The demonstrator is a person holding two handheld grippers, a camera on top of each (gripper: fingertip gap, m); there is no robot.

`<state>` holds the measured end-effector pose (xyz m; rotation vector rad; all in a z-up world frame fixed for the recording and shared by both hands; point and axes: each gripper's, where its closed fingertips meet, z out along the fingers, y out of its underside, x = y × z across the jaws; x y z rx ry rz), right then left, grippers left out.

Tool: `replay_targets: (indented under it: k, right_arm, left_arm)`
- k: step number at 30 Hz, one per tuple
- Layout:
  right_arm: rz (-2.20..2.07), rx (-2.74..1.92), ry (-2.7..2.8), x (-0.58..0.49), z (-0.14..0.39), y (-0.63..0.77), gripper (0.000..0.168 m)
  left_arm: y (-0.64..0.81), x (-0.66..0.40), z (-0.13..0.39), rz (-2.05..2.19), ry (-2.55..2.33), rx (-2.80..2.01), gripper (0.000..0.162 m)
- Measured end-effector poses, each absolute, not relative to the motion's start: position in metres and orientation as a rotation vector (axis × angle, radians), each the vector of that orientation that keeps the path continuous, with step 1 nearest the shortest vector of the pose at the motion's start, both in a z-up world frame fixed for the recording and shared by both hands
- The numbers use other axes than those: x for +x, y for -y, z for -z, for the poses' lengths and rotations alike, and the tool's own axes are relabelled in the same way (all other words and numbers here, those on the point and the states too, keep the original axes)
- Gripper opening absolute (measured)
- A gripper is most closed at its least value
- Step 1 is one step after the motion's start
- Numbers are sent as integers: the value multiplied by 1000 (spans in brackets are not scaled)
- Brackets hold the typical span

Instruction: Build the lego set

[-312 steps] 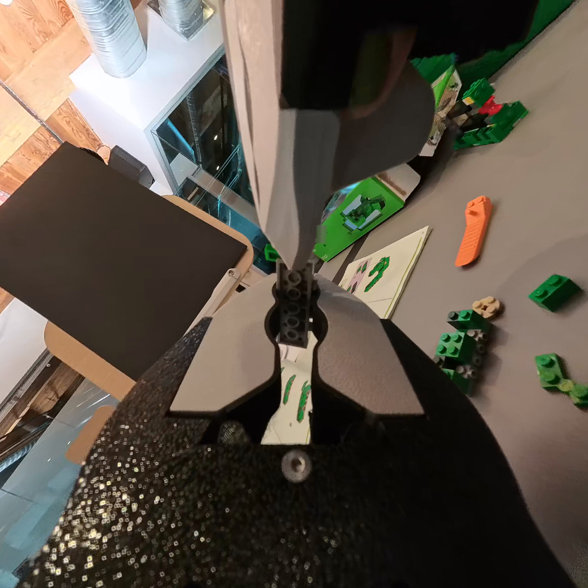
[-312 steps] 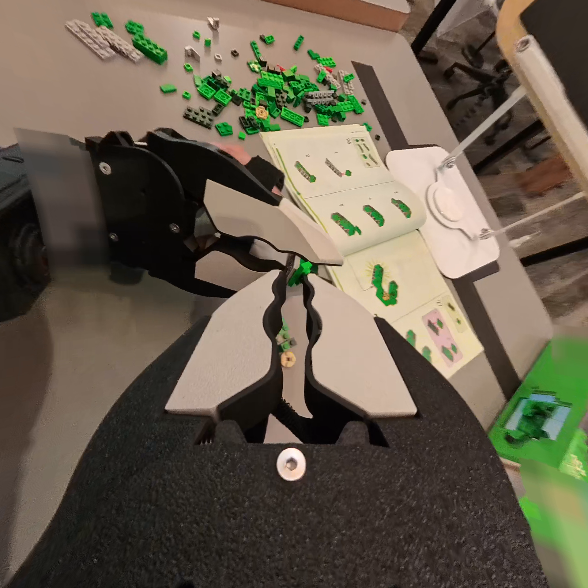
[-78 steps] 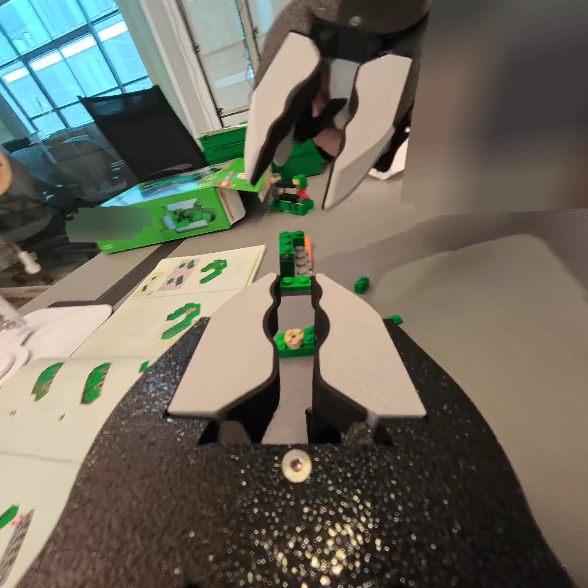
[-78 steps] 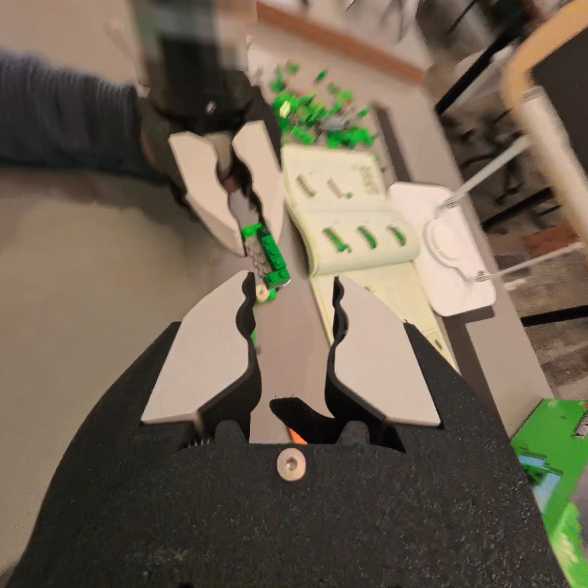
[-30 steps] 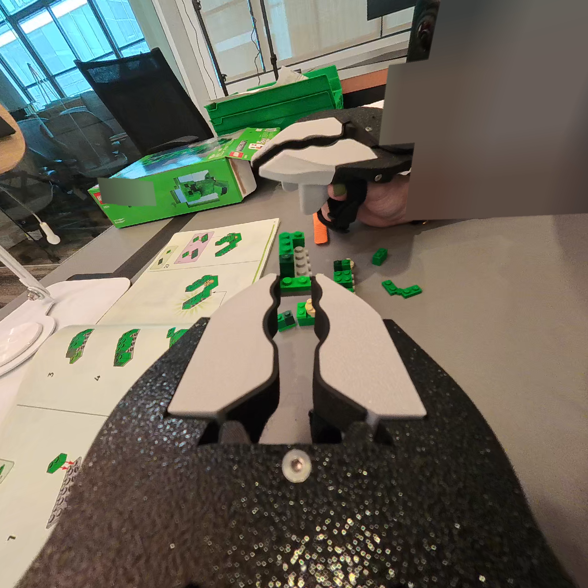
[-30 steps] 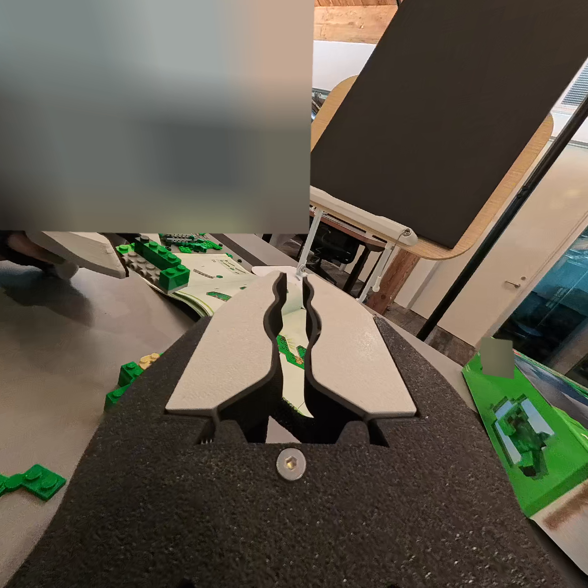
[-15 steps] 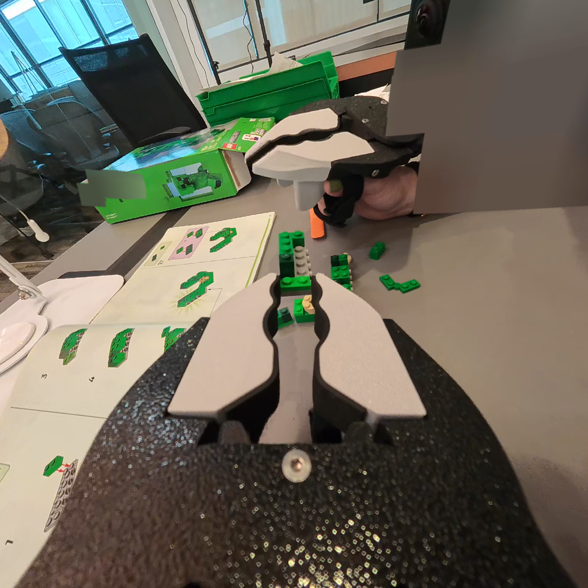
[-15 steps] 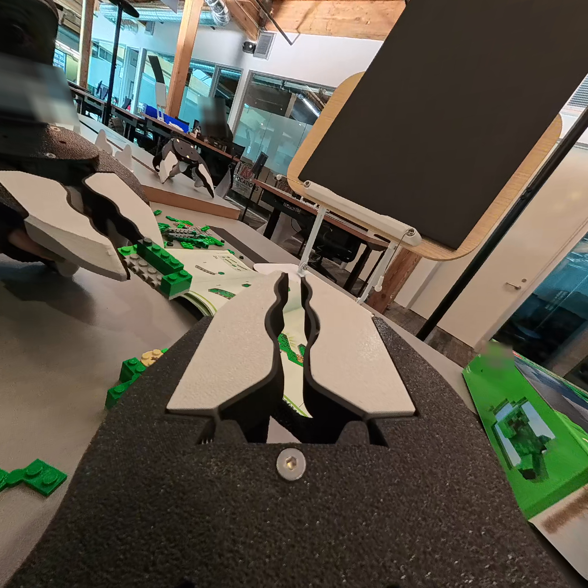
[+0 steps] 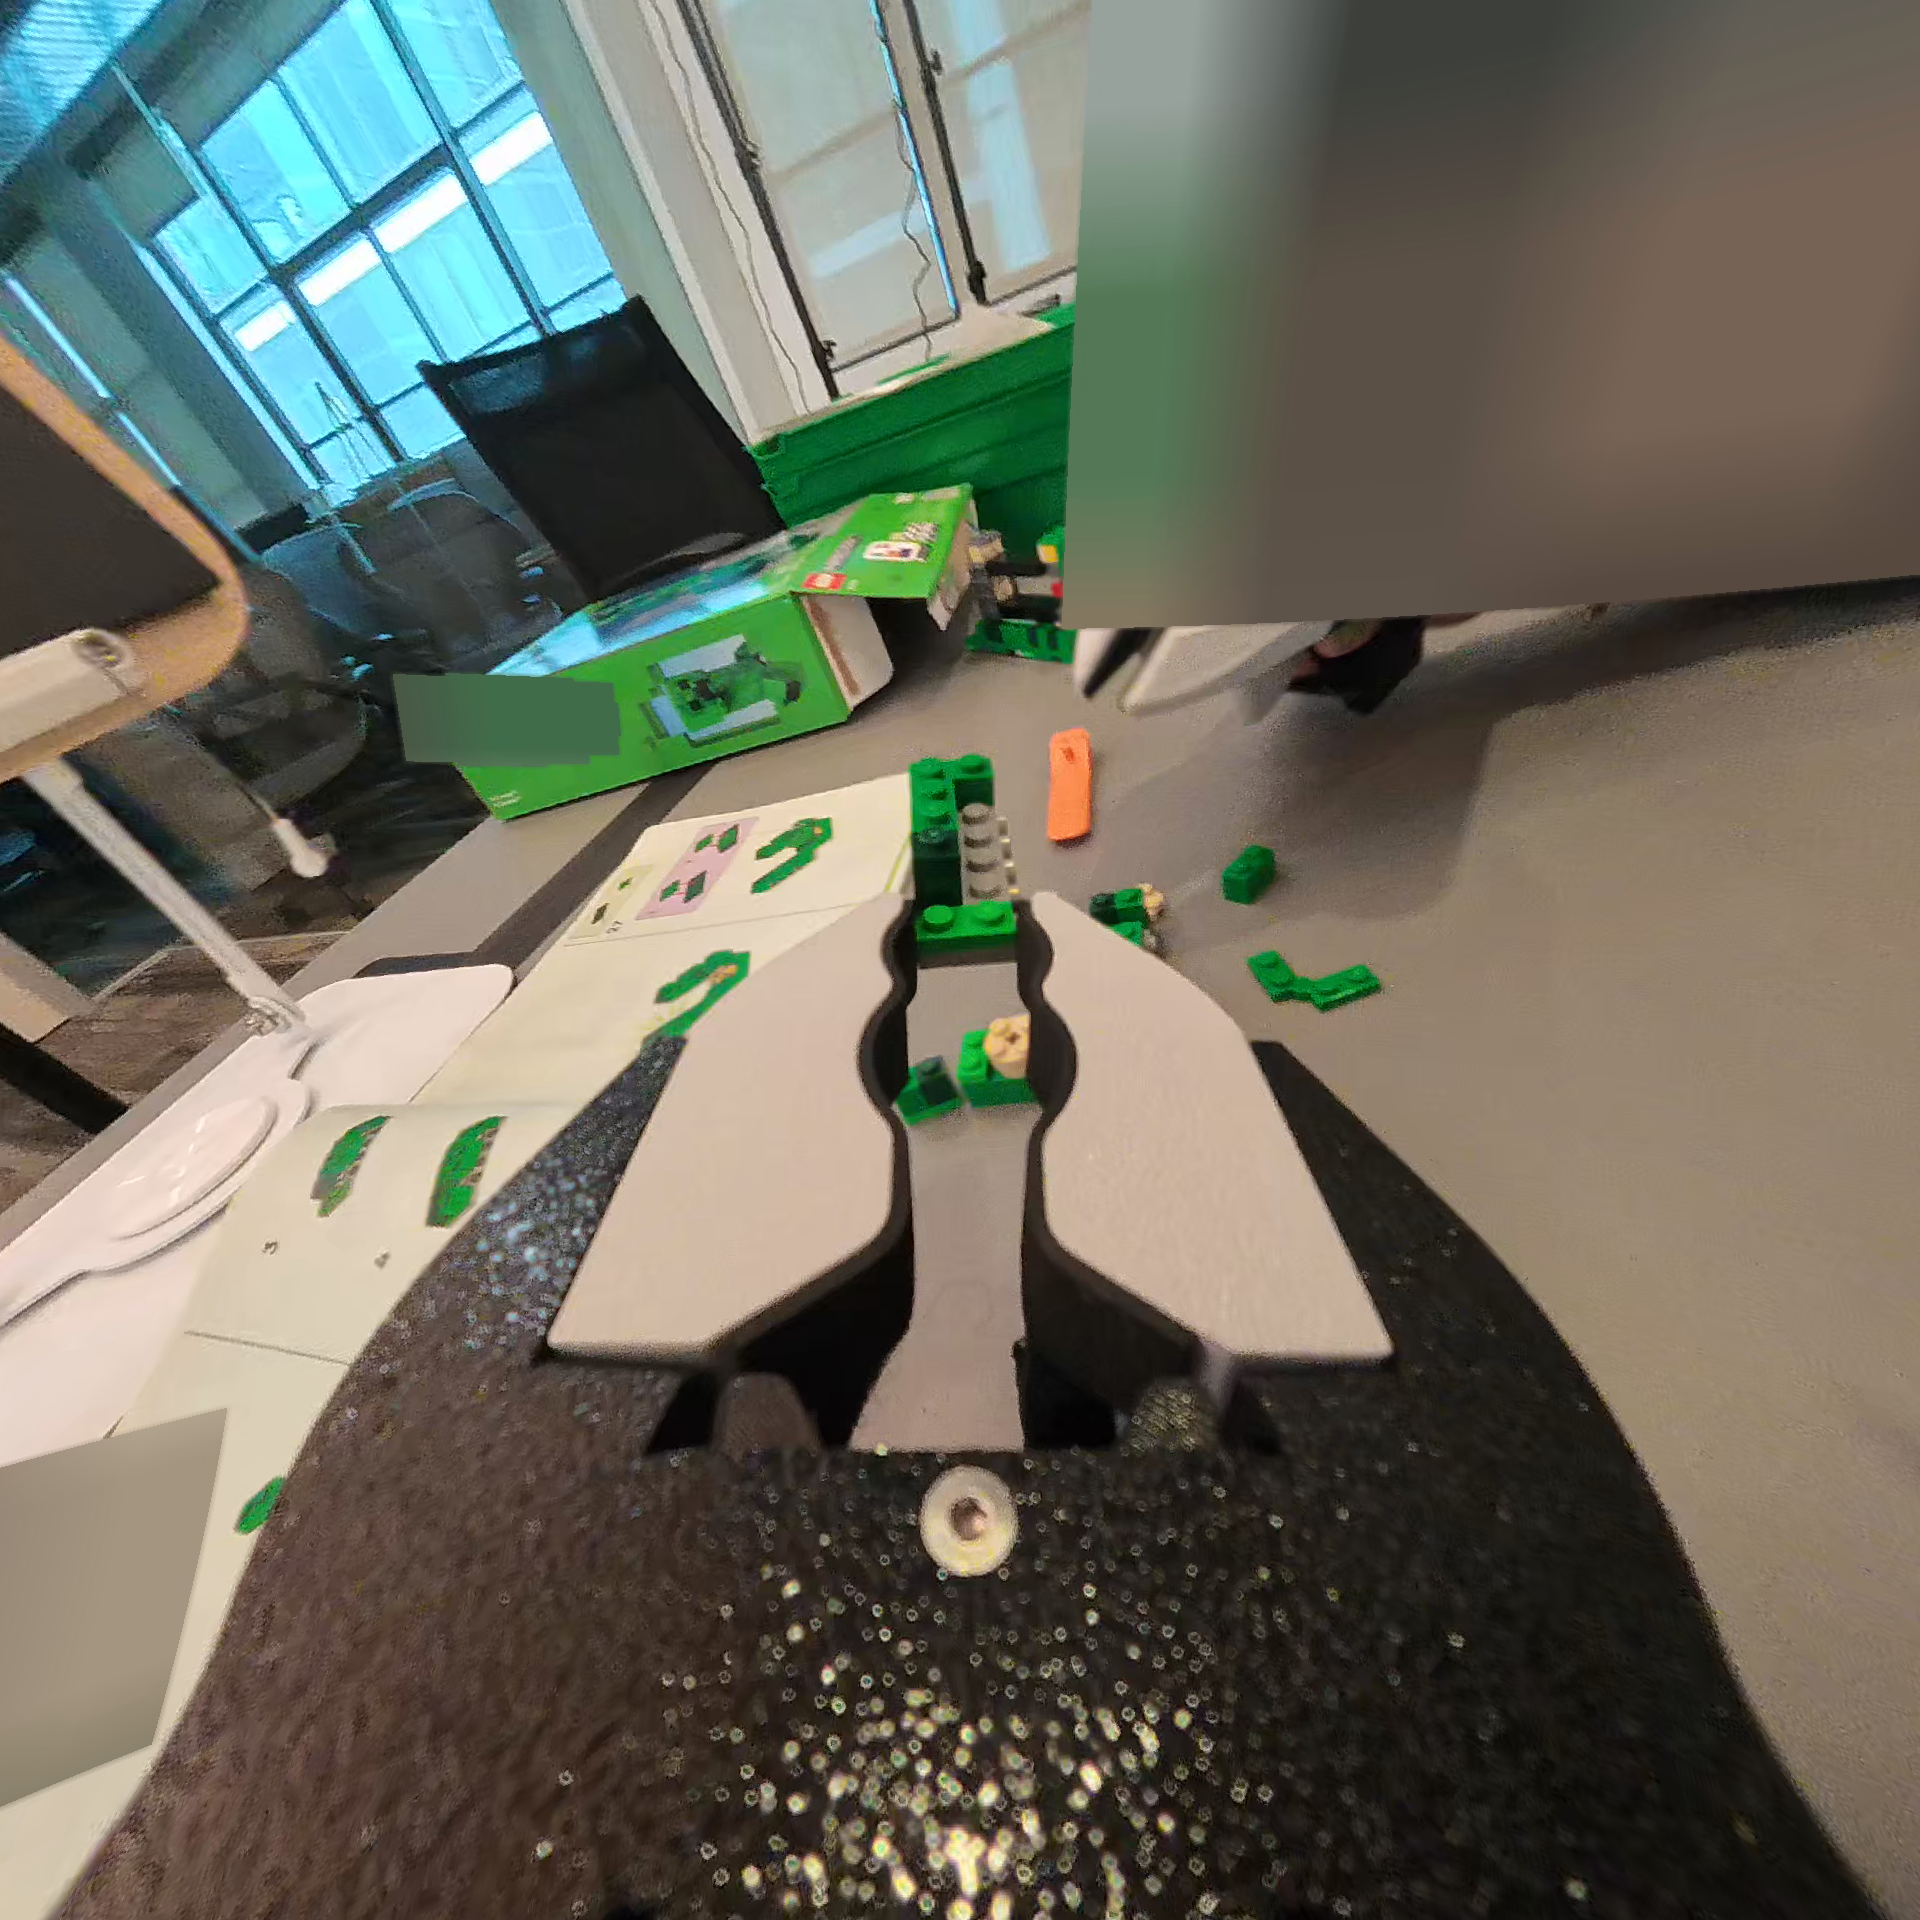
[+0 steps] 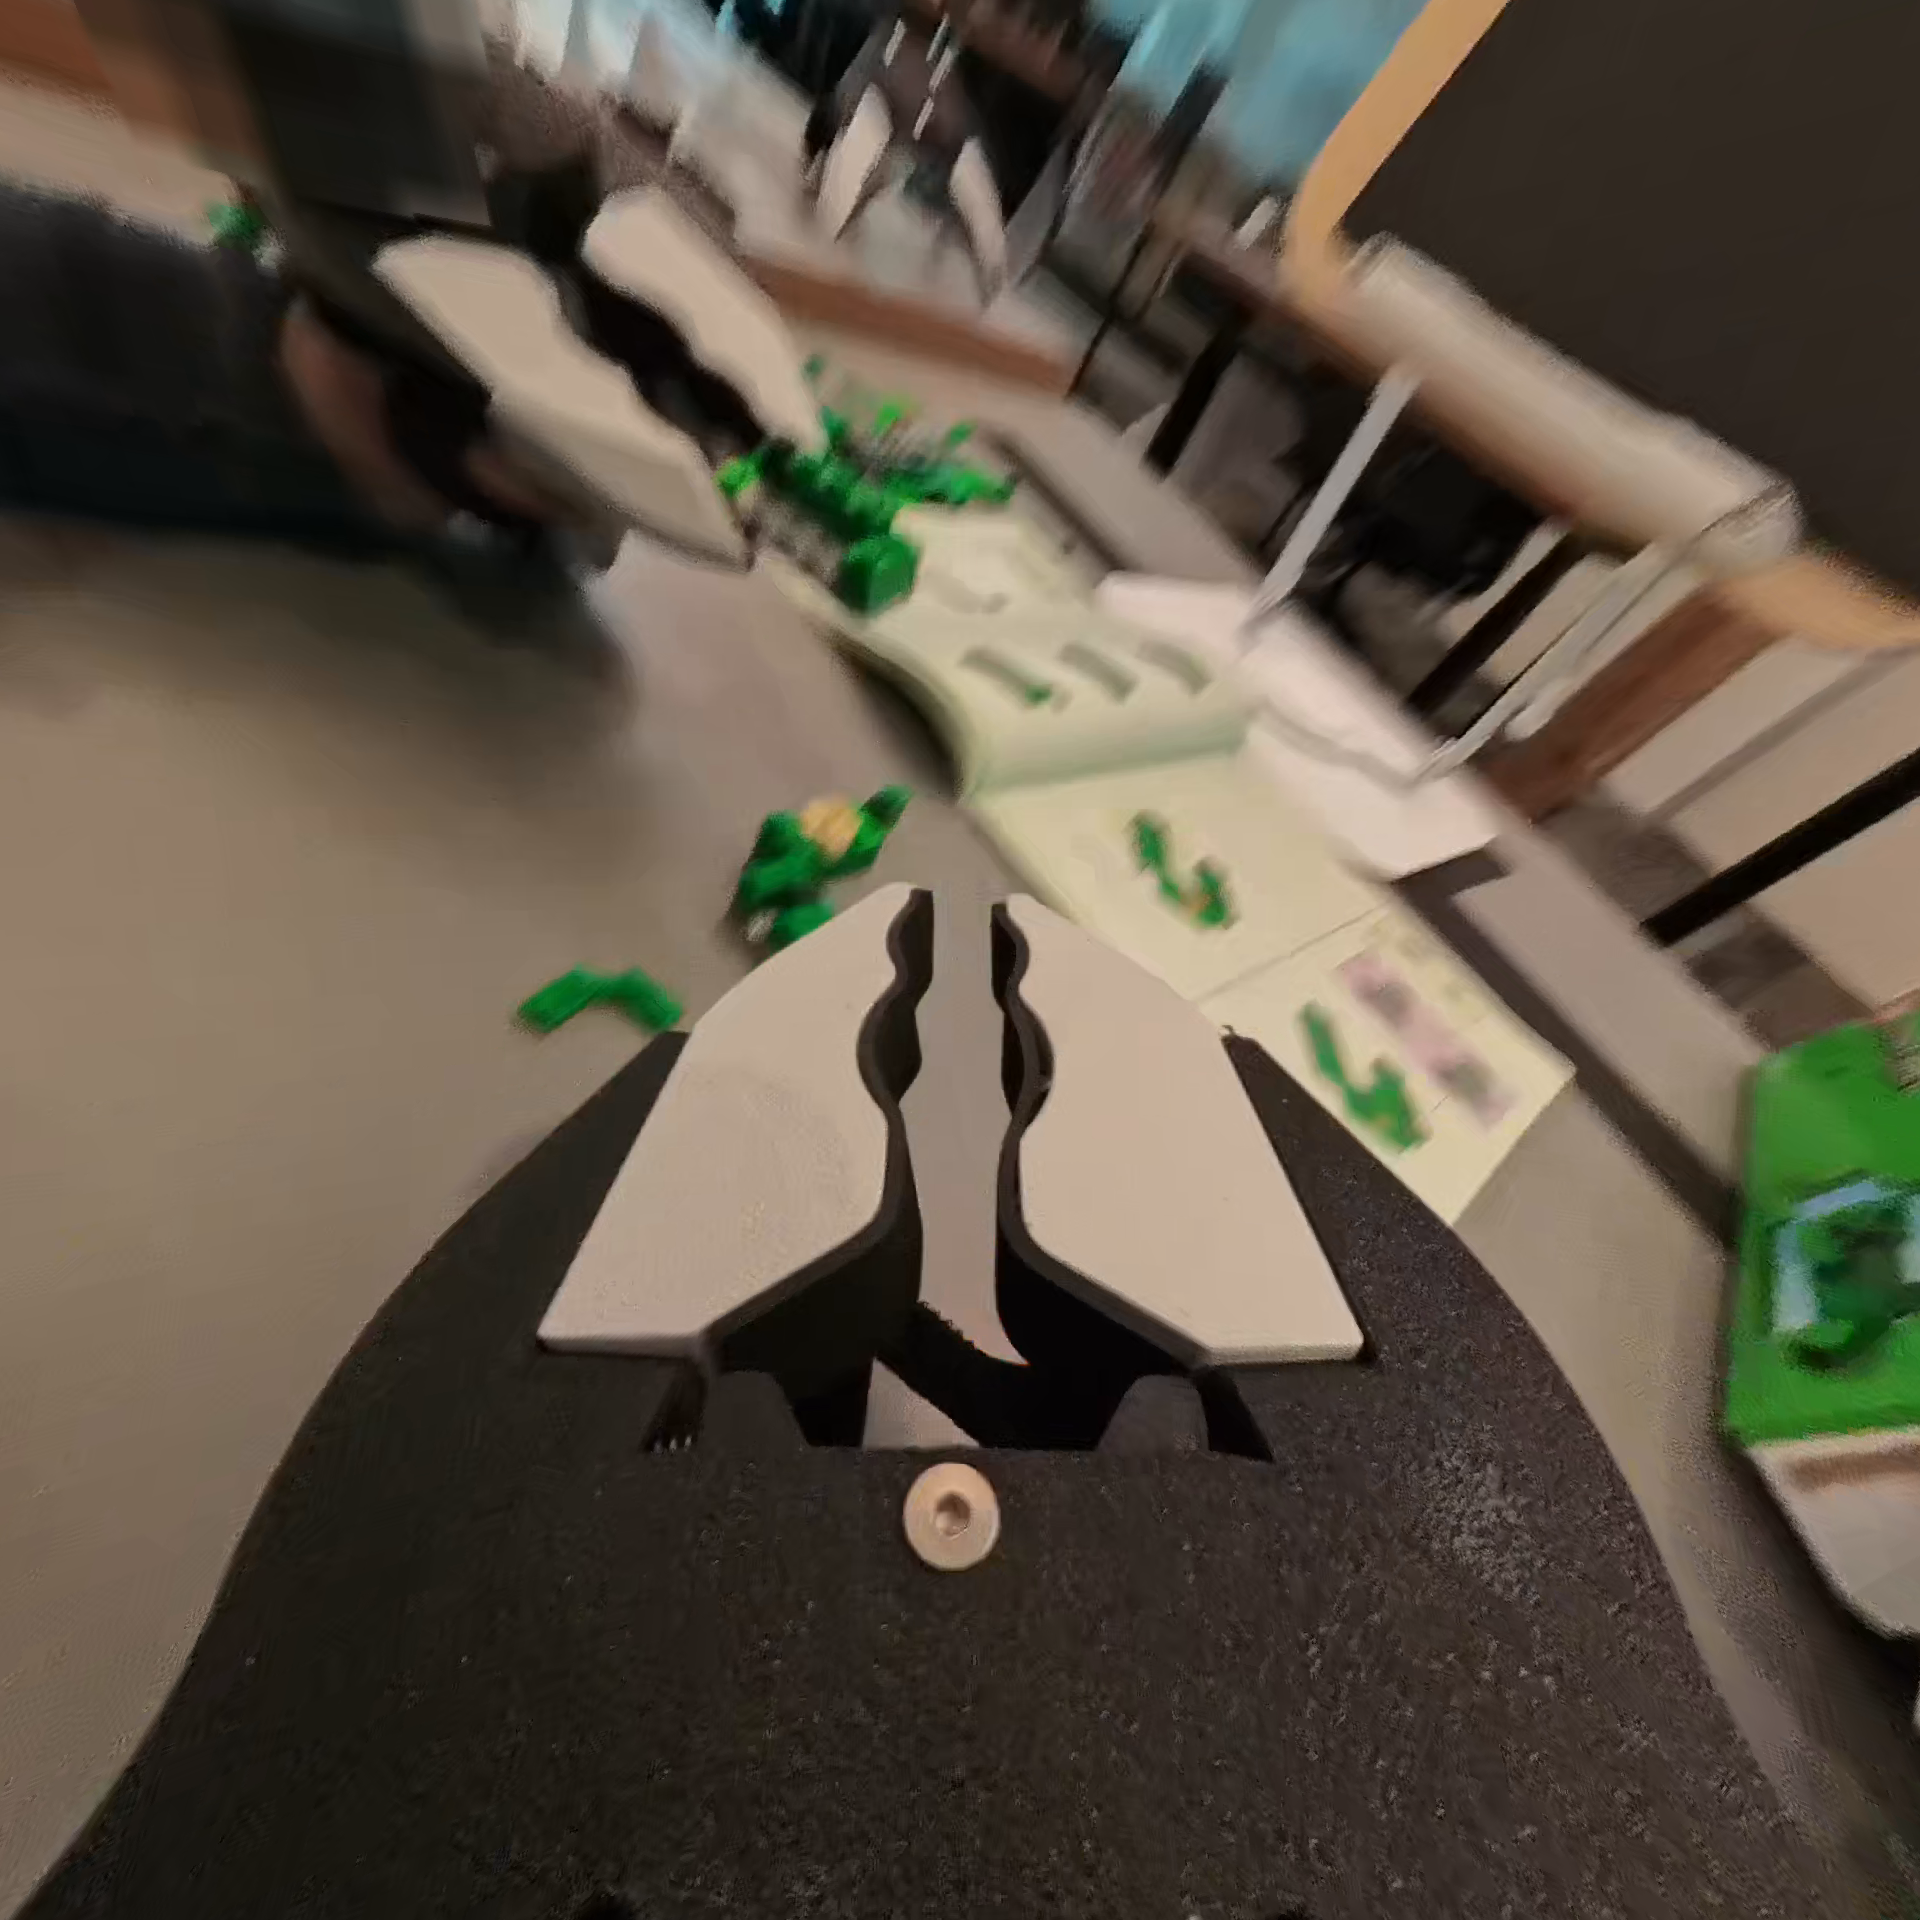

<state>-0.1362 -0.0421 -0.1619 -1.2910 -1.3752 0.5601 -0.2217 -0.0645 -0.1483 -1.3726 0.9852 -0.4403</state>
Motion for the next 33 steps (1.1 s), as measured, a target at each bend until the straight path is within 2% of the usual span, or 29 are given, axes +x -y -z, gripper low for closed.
replay_targets:
  k: [6, 14, 17, 20, 33]
  right_arm:
    - [-504, -1495, 1641, -113, 214, 64, 16]
    - [-622, -1613, 1672, -116, 221, 69, 19]
    - [-629, -1621, 1677, -119, 221, 71, 18]
    - [-588, -1640, 1702, -118, 223, 72, 7]
    - [-535, -1277, 1702, -145, 146, 77, 6]
  left_arm:
    - [71, -217, 150, 471, -1020, -1362, 17]
    - [80, -209, 148, 446, -925, -1424, 17]
    - [80, -209, 154, 372, -939, -1453, 17]
    - [79, -212, 151, 400, -909, -1455, 17]
    - [89, -203, 153, 574, -974, -1470, 17]
